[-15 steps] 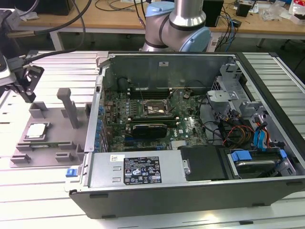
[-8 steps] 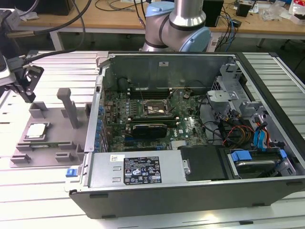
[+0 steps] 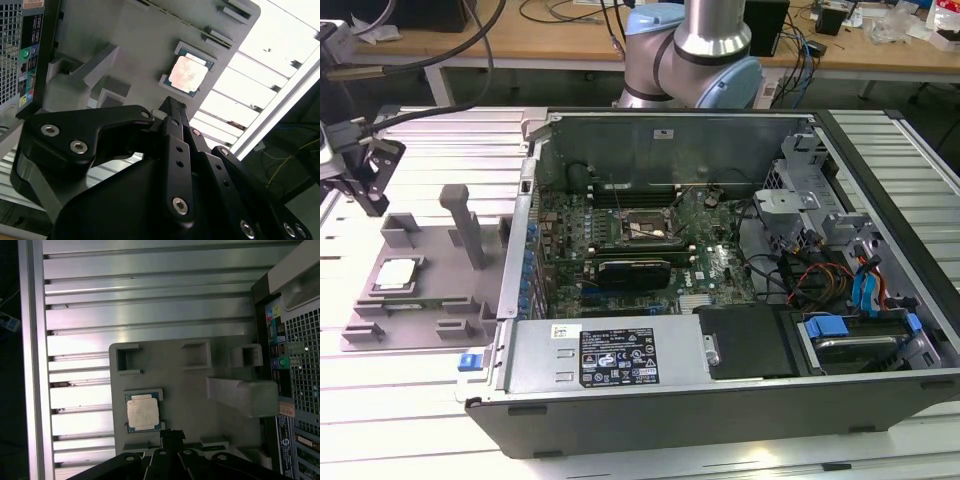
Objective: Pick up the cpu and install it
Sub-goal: 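Pick up the cpu and move it towards the insertion slot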
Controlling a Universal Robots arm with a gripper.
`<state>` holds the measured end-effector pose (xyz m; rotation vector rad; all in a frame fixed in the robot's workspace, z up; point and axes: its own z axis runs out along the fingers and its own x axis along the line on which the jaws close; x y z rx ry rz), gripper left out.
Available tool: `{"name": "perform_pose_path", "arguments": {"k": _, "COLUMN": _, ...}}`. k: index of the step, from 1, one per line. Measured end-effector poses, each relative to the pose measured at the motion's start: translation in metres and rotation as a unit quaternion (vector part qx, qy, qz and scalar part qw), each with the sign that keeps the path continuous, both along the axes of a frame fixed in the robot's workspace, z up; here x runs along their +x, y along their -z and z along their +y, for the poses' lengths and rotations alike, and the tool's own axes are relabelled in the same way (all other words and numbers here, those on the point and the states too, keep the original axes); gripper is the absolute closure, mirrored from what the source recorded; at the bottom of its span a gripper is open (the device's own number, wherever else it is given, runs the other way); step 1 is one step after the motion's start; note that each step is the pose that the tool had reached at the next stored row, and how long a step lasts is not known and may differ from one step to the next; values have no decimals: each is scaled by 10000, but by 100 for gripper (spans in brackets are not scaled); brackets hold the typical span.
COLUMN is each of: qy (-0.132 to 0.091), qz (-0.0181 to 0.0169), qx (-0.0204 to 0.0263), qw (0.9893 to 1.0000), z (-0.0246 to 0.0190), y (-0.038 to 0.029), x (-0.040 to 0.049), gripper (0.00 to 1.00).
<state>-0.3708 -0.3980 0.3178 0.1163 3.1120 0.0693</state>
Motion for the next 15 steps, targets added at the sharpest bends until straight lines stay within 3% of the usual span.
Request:
{"name": "perform_pose_path", "arguments": {"k": 8, "qy": 0, "qz": 1, "qx": 0, "qw": 10000, "z": 0, "y": 17, "x": -41, "gripper": 89}}
{"name": "perform_pose_path", "arguments": {"k": 15, "qy": 0, "qz": 0, "qx": 0, "qw": 10000, "z": 0, "y": 81, "x": -81, "gripper": 89}}
